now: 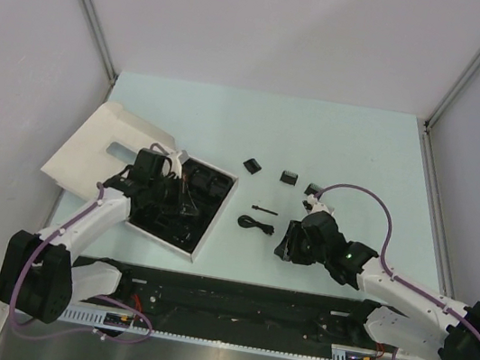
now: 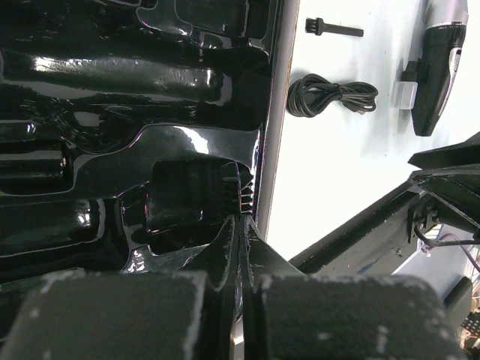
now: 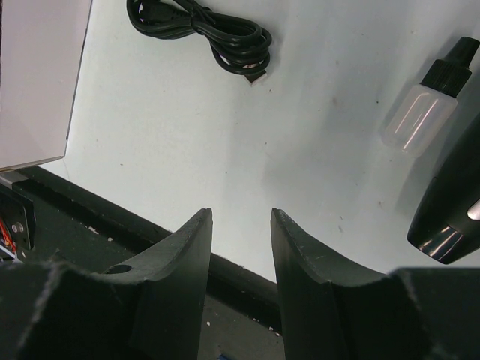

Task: Sort the hair-cutting tools
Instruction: Place the haircut tool in the storage box.

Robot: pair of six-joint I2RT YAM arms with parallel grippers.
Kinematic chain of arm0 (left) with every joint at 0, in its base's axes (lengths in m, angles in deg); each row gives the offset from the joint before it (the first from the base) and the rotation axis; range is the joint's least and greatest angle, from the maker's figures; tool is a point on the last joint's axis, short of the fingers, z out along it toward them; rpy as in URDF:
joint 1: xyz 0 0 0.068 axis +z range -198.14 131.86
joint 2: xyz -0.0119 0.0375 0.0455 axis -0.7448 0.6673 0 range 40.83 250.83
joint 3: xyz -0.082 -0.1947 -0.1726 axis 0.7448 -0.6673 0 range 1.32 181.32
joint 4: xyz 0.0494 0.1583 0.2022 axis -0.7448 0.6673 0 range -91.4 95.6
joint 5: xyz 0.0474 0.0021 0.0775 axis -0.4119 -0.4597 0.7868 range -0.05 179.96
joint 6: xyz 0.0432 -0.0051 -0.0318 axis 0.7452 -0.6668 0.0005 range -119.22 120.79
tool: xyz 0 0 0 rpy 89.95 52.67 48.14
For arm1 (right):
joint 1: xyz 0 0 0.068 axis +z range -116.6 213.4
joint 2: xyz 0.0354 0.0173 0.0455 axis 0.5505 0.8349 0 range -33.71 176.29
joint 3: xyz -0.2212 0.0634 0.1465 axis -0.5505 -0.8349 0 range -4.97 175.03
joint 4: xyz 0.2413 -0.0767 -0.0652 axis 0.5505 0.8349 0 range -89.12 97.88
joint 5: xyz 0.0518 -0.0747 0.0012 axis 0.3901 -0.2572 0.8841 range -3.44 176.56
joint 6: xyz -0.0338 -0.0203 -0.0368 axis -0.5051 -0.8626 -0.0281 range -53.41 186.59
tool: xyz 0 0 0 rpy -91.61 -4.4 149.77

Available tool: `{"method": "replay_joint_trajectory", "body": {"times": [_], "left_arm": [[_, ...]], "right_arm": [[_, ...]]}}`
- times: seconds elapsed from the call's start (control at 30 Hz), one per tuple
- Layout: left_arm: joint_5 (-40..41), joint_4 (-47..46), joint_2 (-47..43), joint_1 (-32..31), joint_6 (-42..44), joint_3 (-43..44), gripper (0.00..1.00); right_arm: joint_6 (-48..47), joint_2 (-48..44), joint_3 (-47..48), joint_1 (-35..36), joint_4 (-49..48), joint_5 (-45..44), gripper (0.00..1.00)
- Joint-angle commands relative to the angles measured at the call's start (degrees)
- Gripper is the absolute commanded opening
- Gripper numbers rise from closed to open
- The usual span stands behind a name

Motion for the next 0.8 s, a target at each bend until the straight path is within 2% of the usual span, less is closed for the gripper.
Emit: {"method": "replay_joint_trajectory", "body": {"times": [0.0,0.13,0.17,0.23,0.27,0.33,0.5,0.67,0.77], "left_arm": [[0.12,-2.08,0.35,0.35,-1.74,-0.89,0.01],[0.56,-1.99,0.53,0.27,-2.26,-1.15,0.01],[1.35,-1.99,0.44,0.27,-2.35,-1.15,0.09],[1.53,-1.82,0.79,0.27,-2.27,-0.98,0.14],[1.62,-1.90,0.80,0.27,-2.27,-0.80,0.24],[1.88,-1.64,1.15,0.27,-2.18,-0.54,0.31],[4.34,-0.67,0.97,0.27,-2.09,0.07,0.34],[7.50,1.34,1.41,0.27,-1.12,1.39,0.50],[9.18,2.66,1.59,0.27,-0.60,2.27,0.54]], "right_arm": [[-0.83,-1.13,-0.14,-0.27,-1.06,0.05,0.43],[-0.74,-1.22,-0.23,-0.35,-0.80,0.05,0.43],[-0.65,-1.22,-0.23,-0.27,-0.71,0.05,0.43],[-0.65,-1.13,-0.23,-0.35,-0.80,-0.04,0.43],[-0.65,-1.22,-0.14,-0.27,-0.80,0.05,0.43],[-0.56,-1.13,-0.14,-0.27,-0.88,-0.04,0.43],[-0.56,-1.13,-0.14,-0.35,-0.89,0.05,0.43],[-0.74,-0.95,-0.23,-0.44,-1.15,0.05,0.43],[-0.74,-0.87,-0.23,-0.44,-1.15,-0.04,0.43]]}}
